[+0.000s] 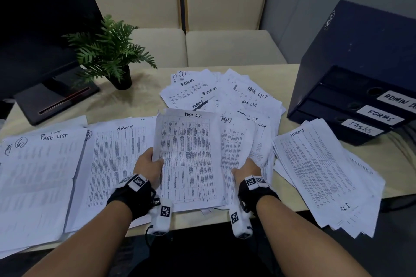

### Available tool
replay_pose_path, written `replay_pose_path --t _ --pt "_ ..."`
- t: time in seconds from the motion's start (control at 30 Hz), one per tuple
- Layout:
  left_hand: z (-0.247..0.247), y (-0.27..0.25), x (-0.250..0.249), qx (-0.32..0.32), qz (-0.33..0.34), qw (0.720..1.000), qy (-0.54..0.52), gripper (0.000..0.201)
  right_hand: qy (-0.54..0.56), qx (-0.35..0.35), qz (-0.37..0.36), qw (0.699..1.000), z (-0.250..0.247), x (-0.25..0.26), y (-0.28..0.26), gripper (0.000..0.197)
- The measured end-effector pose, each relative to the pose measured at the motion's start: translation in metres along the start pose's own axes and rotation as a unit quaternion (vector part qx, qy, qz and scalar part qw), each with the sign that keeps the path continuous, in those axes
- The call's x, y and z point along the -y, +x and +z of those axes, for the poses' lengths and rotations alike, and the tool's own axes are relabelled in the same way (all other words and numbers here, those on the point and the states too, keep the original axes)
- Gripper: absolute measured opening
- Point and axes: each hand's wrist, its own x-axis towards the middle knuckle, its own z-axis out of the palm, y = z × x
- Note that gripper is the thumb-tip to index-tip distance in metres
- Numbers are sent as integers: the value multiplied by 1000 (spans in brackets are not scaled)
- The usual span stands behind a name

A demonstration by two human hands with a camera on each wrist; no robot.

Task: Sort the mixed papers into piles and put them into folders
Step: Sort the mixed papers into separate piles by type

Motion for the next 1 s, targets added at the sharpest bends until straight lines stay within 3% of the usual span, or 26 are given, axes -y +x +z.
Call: replay_pose_path --t 0.07,0.17,0.27,0.33,0.4,0.53,0.73,0.83,0.9,1.0 --pt "1 -1 0 4 -6 1000 -8 25 16 -1 -27 1000 -6 -3 -2 22" --pt "2 0 1 12 -5 1000 -6 23 98 -39 -20 994 -32 0 -6 30" --pt "4 1 2 9 0 1000 16 19 240 -145 5 960 -76 -4 -2 34" --pt "7 1 3 9 2 999 33 13 290 -209 -24 934 -104 -9 2 19" --pt "10 1 3 6 2 999 48 10 311 -221 -67 922 -124 -14 3 8" --pt "16 0 1 18 -1 999 43 14 300 -151 -126 933 -131 -11 -7 14" --pt "17 -6 -4 19 -15 999 25 25 235 -55 -151 959 -101 -7 -14 15" --pt "21 -9 -5 41 -51 998 4 62 177 44 -136 974 -74 -2 -17 37" --pt "23 -12 -4 63 -56 996 -4 76 124 100 -143 977 -52 -1 -18 41" --pt "28 -19 -2 61 -31 998 18 56 95 139 -156 973 -33 -1 -18 17"
